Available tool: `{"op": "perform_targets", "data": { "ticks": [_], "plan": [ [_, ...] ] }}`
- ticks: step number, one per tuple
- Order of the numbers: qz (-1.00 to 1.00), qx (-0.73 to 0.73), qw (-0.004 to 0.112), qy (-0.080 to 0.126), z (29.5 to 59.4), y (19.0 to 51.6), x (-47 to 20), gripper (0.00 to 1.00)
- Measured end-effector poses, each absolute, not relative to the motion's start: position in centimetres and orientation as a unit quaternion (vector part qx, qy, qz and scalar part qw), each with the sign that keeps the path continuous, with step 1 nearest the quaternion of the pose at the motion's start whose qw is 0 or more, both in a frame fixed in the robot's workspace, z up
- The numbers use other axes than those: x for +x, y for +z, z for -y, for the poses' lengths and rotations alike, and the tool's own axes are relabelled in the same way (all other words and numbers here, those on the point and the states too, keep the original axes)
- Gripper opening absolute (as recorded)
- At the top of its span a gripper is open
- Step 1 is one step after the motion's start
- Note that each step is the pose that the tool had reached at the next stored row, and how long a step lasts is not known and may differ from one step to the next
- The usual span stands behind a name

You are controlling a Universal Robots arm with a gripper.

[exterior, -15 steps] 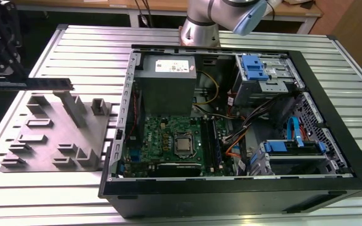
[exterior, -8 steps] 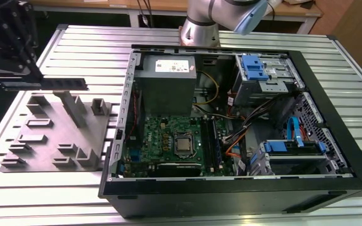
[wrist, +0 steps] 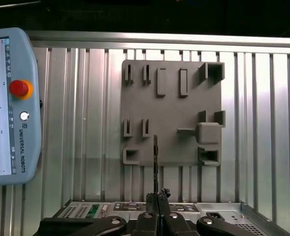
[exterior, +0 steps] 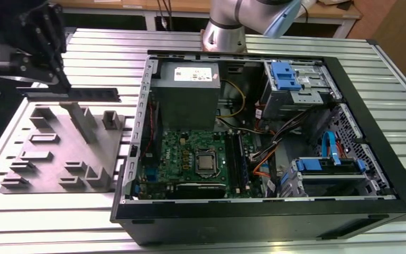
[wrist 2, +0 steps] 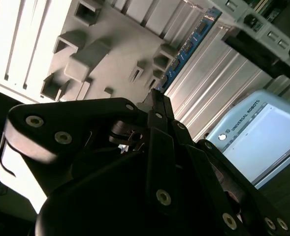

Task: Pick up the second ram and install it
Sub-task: 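Pick up the second ram and move it above second insertion slot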

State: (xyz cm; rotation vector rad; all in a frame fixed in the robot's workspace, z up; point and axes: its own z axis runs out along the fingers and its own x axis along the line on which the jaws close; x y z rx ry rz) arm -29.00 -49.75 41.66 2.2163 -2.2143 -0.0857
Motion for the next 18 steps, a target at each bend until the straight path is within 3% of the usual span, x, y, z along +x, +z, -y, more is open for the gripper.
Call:
{"op": "perform_targets", "data": {
  "ticks": [18],
  "plan": [
    [0.707,0.707,0.004,-0.027,49.7,41.6,-22.5,0.08]
  ]
}}
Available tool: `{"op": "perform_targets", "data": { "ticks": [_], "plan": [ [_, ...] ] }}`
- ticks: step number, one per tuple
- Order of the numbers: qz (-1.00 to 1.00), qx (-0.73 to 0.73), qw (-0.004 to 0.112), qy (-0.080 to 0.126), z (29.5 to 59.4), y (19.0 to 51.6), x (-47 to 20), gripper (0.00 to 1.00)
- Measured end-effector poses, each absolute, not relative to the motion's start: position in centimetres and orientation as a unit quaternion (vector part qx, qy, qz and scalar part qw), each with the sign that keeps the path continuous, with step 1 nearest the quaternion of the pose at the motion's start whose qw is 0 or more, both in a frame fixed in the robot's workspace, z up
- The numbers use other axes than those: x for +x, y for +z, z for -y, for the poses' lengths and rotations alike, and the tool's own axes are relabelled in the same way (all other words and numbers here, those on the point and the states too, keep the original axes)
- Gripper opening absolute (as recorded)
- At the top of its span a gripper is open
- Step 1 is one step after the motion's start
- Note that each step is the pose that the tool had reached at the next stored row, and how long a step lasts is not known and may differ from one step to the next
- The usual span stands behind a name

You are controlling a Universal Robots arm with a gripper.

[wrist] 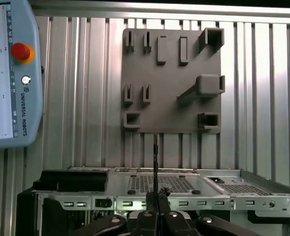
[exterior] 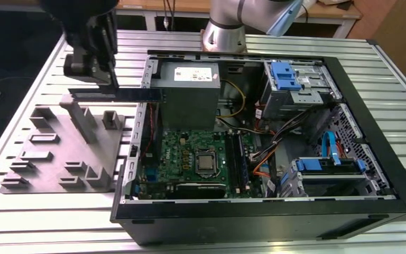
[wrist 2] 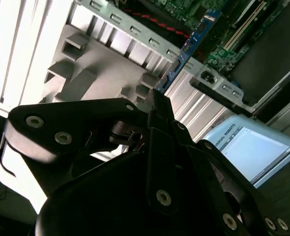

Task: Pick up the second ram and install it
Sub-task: 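Pick up the second ram and move it above second insertion slot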

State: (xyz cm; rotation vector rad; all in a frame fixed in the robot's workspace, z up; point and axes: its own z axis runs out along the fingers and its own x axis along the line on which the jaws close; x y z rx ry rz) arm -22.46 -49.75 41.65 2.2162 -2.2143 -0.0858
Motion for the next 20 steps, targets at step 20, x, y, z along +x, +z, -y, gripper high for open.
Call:
{"op": "perform_targets", "data": {
  "ticks": [20],
  "plan": [
    [0.707,0.707,0.004,-0.027,49.7,41.6,-16.2,0.08]
  ]
}}
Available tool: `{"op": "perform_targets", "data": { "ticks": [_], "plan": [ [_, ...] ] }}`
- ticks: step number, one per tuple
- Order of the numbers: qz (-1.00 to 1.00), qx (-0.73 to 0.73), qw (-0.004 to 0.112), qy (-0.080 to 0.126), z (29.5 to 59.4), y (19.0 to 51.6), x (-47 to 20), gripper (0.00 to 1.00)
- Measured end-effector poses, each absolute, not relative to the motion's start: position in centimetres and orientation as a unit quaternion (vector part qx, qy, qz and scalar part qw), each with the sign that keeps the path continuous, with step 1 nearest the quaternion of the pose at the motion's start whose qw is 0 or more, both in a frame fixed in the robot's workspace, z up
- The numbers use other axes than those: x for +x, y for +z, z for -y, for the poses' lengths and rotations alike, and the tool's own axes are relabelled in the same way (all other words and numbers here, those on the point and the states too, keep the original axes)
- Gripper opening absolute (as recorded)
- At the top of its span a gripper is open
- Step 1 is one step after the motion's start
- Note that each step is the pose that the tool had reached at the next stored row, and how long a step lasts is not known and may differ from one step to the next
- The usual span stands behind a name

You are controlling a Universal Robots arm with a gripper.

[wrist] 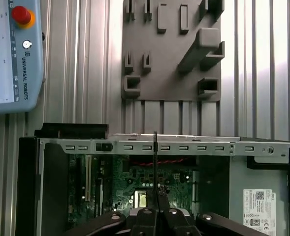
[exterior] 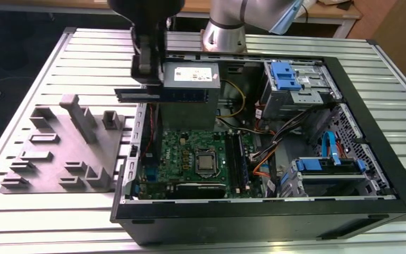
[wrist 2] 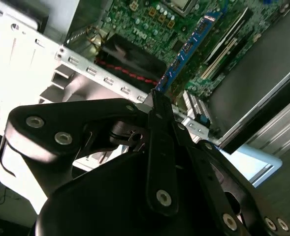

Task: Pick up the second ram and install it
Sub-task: 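Pick up the second ram and move it above second insertion slot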

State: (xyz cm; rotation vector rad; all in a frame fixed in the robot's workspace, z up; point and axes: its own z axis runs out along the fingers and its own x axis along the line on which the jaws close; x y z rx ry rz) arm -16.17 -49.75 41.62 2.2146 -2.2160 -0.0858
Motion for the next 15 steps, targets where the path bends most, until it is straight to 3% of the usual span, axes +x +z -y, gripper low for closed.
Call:
{"op": "perform_targets", "data": {
  "ticks": [15],
  "plan": [
    [0.707,0.706,0.004,-0.027,49.7,41.6,-11.4,0.08]
  ]
}}
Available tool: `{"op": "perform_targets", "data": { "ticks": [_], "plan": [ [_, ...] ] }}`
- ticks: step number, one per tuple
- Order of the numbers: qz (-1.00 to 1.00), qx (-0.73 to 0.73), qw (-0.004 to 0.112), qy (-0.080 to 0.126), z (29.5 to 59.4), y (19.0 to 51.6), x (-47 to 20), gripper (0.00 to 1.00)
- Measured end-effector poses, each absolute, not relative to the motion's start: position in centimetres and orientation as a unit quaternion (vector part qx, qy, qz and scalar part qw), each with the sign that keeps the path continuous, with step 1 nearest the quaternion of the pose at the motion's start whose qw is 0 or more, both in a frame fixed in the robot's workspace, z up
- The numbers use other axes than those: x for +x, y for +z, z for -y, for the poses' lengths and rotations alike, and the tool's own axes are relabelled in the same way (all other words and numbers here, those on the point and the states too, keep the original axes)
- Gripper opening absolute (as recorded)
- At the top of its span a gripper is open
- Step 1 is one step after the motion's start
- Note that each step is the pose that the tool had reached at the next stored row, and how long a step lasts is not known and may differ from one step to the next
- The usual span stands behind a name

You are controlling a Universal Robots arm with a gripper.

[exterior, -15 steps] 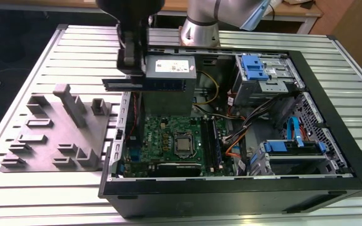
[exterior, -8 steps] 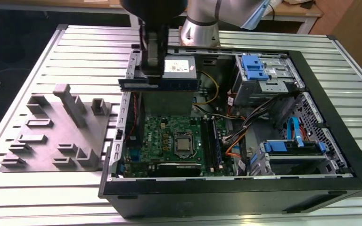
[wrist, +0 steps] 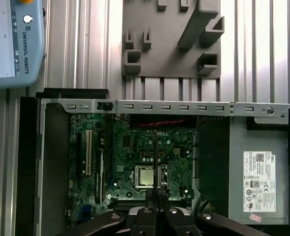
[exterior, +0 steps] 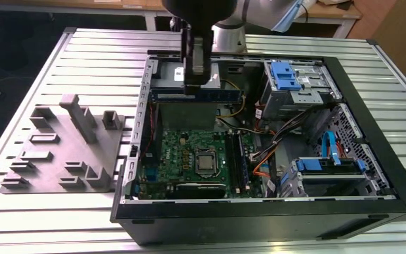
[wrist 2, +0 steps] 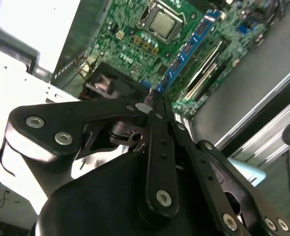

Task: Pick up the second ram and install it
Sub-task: 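Pick up the second ram and move it above second insertion slot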

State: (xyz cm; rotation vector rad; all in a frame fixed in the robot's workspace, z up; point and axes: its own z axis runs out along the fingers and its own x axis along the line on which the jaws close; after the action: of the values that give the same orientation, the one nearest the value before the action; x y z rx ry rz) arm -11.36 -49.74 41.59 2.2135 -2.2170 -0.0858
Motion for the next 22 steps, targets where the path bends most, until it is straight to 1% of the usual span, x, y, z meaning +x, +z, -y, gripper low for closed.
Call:
{"op": "perform_targets", "data": {
  "ticks": [11,19,22],
  "plan": [
    [0.708,0.706,0.004,-0.027,49.7,41.6,-7.9,0.08],
    [0.709,0.704,0.004,-0.028,49.7,41.5,-7.7,0.08],
    [0.709,0.704,0.006,-0.03,49.7,41.3,-7.5,0.08]
  ]
}}
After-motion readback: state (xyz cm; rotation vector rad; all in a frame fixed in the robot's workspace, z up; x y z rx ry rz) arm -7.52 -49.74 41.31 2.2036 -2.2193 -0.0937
